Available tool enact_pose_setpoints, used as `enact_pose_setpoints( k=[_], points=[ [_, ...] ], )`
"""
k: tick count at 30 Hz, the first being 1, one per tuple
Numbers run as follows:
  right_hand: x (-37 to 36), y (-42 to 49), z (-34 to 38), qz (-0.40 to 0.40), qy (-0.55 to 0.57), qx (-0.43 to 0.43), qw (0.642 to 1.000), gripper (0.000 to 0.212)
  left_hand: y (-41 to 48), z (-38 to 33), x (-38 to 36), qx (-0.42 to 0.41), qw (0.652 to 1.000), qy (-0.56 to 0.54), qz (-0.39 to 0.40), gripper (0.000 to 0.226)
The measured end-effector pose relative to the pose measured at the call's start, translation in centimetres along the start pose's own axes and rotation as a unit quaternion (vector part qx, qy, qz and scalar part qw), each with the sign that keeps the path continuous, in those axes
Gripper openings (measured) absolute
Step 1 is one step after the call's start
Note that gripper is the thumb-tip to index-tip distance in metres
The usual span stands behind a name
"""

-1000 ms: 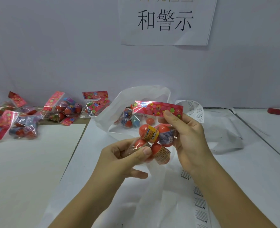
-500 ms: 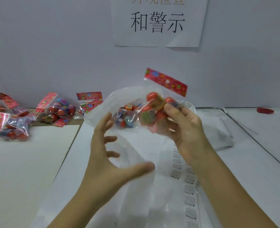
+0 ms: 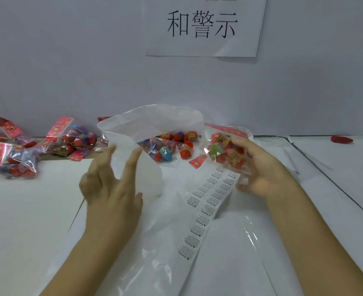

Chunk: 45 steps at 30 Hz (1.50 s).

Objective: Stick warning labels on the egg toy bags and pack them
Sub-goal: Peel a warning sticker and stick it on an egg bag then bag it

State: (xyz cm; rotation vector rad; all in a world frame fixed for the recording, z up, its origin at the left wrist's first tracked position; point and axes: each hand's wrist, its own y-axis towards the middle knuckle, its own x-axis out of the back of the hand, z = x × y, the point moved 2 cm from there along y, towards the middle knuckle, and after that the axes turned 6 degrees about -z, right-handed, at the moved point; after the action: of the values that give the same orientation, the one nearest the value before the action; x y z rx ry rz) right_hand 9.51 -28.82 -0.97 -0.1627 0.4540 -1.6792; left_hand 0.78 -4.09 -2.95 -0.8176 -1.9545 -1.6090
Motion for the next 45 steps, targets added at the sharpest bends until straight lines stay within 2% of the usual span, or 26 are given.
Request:
enact_pose_setpoints(
  k=[2,5,6,8,10,12,14,18,20,22,23,26,28,31,35,39,41,45],
  points=[
    [-0.3,-0.1,-0.3,0.035,-0.03,-0.024,0.999,0.022,-0.4,-1.4,-0.3,-0.079,0.997,-0.018,0.005,0.079],
    [-0.9,0.0,-0.8,0.062,-0.01,-0.035,0.997,0.032,-1.3,-3.0,-1.0,-0.185,0.98,-0.023,0.073,0.053],
    [-1.2,0.0,-1.0,0.065,-0.003,-0.04,0.997,0.035,-1.3,-3.3,-1.1,-0.18,0.979,-0.001,0.098,0.042],
    [-1.7,0.0,-1.5,0.068,0.012,-0.046,0.997,0.036,-1.3,-3.0,-1.2,-0.118,0.977,0.077,0.16,0.022],
    [-2.2,0.0,-2.0,0.079,0.034,-0.047,0.995,0.033,-1.5,-1.5,-2.1,-0.057,0.964,0.16,0.202,0.049],
    [-2.8,-0.2,-2.4,0.101,0.029,-0.048,0.993,0.032,-1.6,-0.3,-2.8,-0.028,0.958,0.18,0.22,0.062],
    [-3.4,-0.6,-2.6,0.13,0.024,-0.037,0.991,0.029,-1.6,0.2,-3.1,-0.003,0.956,0.16,0.245,0.064],
    [-5.3,-1.8,-3.0,0.187,0.069,0.002,0.98,0.016,-1.6,-0.5,-3.4,-0.027,0.959,0.126,0.251,0.066],
    [-6.0,-2.0,-3.5,0.172,0.083,0.037,0.981,0.022,-1.7,-0.6,-3.4,-0.024,0.961,0.101,0.255,0.065],
    [-6.2,-2.1,-3.6,0.143,0.101,0.059,0.983,0.017,-1.6,-0.4,-3.2,-0.01,0.965,0.077,0.249,0.065],
    [-6.1,-2.1,-3.6,0.139,0.102,0.064,0.983,0.018,-1.3,-0.2,-3.0,0.004,0.97,0.055,0.236,0.069],
    [-5.9,-2.4,-3.0,0.156,0.094,0.072,0.981,0.053,-0.5,-0.4,-1.4,0.086,0.977,-0.093,0.171,0.073],
    [-5.9,-2.8,-2.6,0.194,0.099,0.08,0.973,0.051,-0.1,-0.6,-0.6,0.163,0.951,-0.204,0.164,0.056],
    [-5.7,-3.2,-2.1,0.26,0.103,0.087,0.956,0.027,0.2,-0.7,0.0,0.233,0.904,-0.313,0.176,0.043],
    [-5.8,-4.0,-1.7,0.321,0.128,0.088,0.934,0.024,0.7,-0.8,0.6,0.303,0.798,-0.471,0.223,0.024],
    [-6.1,-4.5,-1.3,0.326,0.141,0.095,0.93,0.019,0.5,-1.0,1.1,0.338,0.695,-0.552,0.314,0.031],
    [-5.5,-4.2,-0.8,0.264,0.117,0.116,0.95,0.021,0.6,-0.9,1.3,0.351,0.688,-0.555,0.311,0.031],
    [-2.2,-2.5,1.1,0.128,0.039,0.186,0.973,0.032,1.1,0.1,1.1,0.412,0.717,-0.517,0.219,0.008]
  ],
)
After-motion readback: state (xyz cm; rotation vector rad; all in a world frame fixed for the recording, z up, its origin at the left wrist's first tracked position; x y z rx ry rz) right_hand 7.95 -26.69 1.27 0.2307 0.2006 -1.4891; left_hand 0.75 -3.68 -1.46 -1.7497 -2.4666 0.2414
